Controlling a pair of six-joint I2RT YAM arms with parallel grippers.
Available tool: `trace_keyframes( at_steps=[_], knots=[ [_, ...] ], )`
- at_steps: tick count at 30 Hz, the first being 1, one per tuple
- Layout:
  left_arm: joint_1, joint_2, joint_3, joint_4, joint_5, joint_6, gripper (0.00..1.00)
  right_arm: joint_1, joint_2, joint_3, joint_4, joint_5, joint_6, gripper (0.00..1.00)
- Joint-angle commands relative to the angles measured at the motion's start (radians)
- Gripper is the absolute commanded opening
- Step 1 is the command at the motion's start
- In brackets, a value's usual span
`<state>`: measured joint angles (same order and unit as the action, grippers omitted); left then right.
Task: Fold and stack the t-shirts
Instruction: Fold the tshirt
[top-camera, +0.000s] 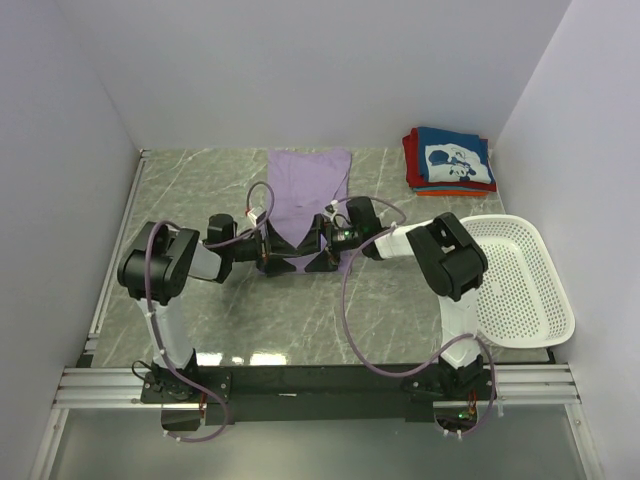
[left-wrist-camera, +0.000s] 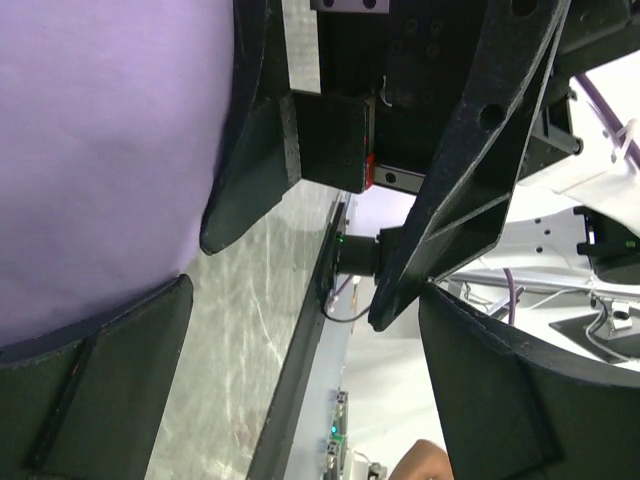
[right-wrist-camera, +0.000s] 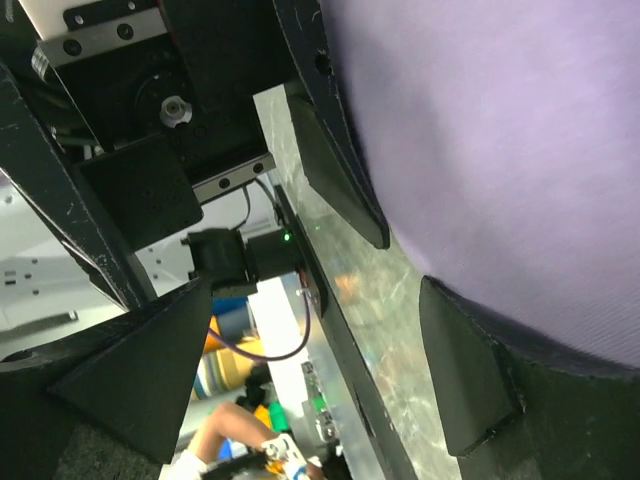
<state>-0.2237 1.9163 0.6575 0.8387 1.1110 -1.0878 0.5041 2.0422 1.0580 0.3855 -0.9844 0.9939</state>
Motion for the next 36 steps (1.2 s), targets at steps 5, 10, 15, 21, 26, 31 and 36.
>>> trace_keyframes(
  at_steps=[5,10,15,21,26,31,36],
  knots=[
    [0.021,0.066,-0.015,0.047,-0.068,-0.012,0.99,0.008,0.067,0.008,0.127,0.003,0.075,0.91],
    [0.053,0.014,-0.033,-0.085,-0.094,0.083,0.99,-0.018,0.098,-0.039,0.060,0.027,0.022,0.90],
    [0.145,0.000,-0.048,-0.240,-0.073,0.210,0.99,-0.067,0.039,-0.081,-0.080,0.015,-0.127,0.90],
    [0.216,-0.013,-0.061,-0.354,-0.054,0.333,0.99,-0.133,-0.014,-0.110,-0.264,-0.016,-0.331,0.89],
    [0.262,-0.033,-0.058,-0.455,-0.042,0.419,0.99,-0.188,-0.036,-0.121,-0.422,-0.033,-0.469,0.88],
    [0.293,-0.083,-0.027,-0.570,-0.020,0.508,0.99,-0.216,-0.086,-0.083,-0.612,-0.059,-0.650,0.86],
    [0.300,-0.259,0.082,-0.952,-0.039,0.915,0.99,-0.220,-0.204,0.054,-0.925,-0.034,-0.945,0.80]
  ],
)
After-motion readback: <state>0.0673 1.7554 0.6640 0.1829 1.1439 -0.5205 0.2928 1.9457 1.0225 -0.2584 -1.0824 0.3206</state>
